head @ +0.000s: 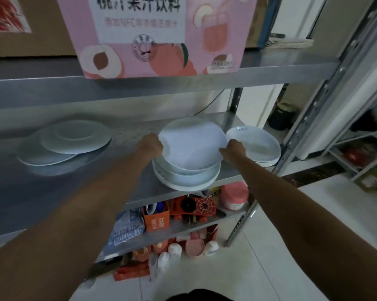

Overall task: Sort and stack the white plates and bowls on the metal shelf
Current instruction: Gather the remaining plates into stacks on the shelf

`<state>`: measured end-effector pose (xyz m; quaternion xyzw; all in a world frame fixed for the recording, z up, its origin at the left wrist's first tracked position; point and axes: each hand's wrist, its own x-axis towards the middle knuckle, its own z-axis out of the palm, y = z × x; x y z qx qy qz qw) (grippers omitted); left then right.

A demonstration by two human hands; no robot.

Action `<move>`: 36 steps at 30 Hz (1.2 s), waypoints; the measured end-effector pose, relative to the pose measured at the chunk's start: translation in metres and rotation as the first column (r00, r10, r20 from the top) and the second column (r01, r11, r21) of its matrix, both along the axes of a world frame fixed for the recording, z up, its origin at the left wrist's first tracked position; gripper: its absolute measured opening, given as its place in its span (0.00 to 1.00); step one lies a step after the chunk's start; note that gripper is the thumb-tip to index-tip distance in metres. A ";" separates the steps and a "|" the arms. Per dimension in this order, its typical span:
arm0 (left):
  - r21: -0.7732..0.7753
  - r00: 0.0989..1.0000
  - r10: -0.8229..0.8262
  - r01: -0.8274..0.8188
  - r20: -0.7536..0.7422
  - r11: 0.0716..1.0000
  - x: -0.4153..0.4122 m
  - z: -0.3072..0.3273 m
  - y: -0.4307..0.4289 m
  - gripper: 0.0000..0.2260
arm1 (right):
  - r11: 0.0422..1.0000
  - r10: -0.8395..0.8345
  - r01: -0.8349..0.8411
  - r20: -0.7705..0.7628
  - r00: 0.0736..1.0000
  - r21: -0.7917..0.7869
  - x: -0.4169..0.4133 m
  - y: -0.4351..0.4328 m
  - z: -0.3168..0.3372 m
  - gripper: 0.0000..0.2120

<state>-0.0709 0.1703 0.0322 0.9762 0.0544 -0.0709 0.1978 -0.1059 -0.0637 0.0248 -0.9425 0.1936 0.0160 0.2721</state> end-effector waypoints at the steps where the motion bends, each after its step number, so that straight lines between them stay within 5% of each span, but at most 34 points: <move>1: 0.037 1.000 -0.012 0.012 -0.005 0.999 -0.001 -0.002 -0.005 0.17 | 1.000 0.002 -0.002 -0.007 1.000 -0.012 -0.001 -0.004 -0.004 0.16; 17: 0.402 0.994 -0.105 0.108 -0.030 0.909 -0.009 -0.027 -0.005 0.15 | 0.988 0.056 -0.063 -0.050 0.997 -0.141 0.003 -0.003 -0.026 0.18; 20: 0.440 0.988 -0.150 0.118 0.040 0.890 -0.011 -0.025 -0.003 0.14 | 0.965 0.034 -0.047 -0.056 0.998 -0.257 0.002 0.003 -0.024 0.18; 24: 0.303 0.984 -0.083 0.031 0.159 0.952 -0.010 -0.013 0.016 0.17 | 0.865 0.024 -0.036 -0.031 0.999 -0.501 0.007 0.026 -0.004 0.20; 28: 0.300 0.978 0.019 -0.081 0.206 0.950 -0.014 -0.008 0.073 0.15 | 0.793 0.182 -0.129 0.029 0.983 -0.596 0.025 0.074 0.015 0.22; 32: 0.284 0.957 0.159 -0.227 0.245 0.932 -0.023 -0.011 0.156 0.19 | 0.807 0.348 -0.259 0.072 0.935 -0.531 0.042 0.154 0.021 0.18; 36: 0.416 0.962 0.127 -0.221 0.242 0.882 -0.030 -0.020 0.251 0.23 | 0.717 0.538 -0.469 -0.019 0.843 -0.516 0.050 0.245 0.014 0.18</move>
